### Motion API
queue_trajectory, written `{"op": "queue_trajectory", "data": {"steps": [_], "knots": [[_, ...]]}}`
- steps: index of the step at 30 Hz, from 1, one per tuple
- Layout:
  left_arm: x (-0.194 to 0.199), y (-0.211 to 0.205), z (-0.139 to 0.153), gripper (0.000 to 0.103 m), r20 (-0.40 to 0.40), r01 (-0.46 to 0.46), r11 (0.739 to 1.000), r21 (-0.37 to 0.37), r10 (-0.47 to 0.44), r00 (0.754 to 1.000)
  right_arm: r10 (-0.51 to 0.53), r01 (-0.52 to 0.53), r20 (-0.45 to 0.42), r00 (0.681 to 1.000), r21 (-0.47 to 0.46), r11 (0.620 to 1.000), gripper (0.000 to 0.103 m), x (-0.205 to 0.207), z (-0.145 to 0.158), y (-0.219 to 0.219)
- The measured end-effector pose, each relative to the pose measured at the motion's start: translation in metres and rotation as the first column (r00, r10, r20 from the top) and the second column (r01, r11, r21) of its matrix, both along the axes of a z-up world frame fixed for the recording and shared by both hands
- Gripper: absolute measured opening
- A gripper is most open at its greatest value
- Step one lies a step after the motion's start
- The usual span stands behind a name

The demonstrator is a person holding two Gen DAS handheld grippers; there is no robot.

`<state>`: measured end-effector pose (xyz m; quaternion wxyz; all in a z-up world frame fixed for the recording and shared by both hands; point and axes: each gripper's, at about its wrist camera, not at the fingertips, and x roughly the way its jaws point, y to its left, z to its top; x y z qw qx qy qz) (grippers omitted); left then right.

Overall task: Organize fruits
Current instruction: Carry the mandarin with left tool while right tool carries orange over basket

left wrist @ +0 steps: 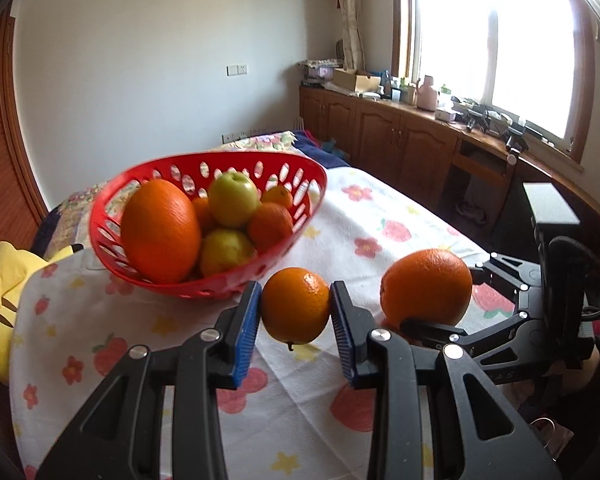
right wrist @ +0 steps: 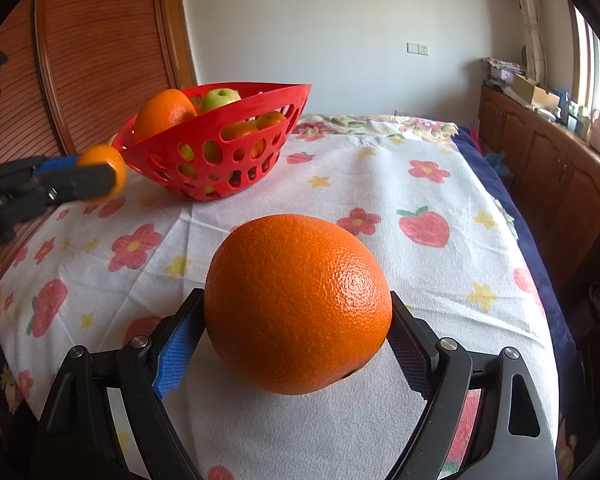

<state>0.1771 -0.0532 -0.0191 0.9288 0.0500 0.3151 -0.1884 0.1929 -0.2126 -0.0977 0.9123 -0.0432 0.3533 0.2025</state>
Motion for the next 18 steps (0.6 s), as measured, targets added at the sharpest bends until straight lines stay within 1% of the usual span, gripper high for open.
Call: {"op": "queue_trajectory", "data": {"steps": [6,11,15,18], "knots": [[-0.002,0.010,0.011,0.033,0.028,-0.020,1.000,-0.001,0.020,0.999,-0.005,0.005,-0.002,1.000,0.002,1.000,0.087,-0.001,0.001,0.000],[-0.003,0.015,0.018,0.033,0.044,-0.034,0.999,0.013,0.033,0.998,0.016,-0.015,-0.029,0.999,0.018,1.000,0.087,0.002,0.004,-0.002],[0.000,0.022,0.026,0.033,0.060,-0.045,0.999,0.007,0.044,0.997,0.031,-0.031,-0.001,1.000,0.009,0.999,0.087,0.001,0.018,-0.002],[0.006,0.031,0.034,0.033,0.074,-0.057,0.998,0.007,0.056,0.996,0.047,-0.047,0.025,0.999,0.019,0.999,0.087,0.004,0.036,-0.003]]}}
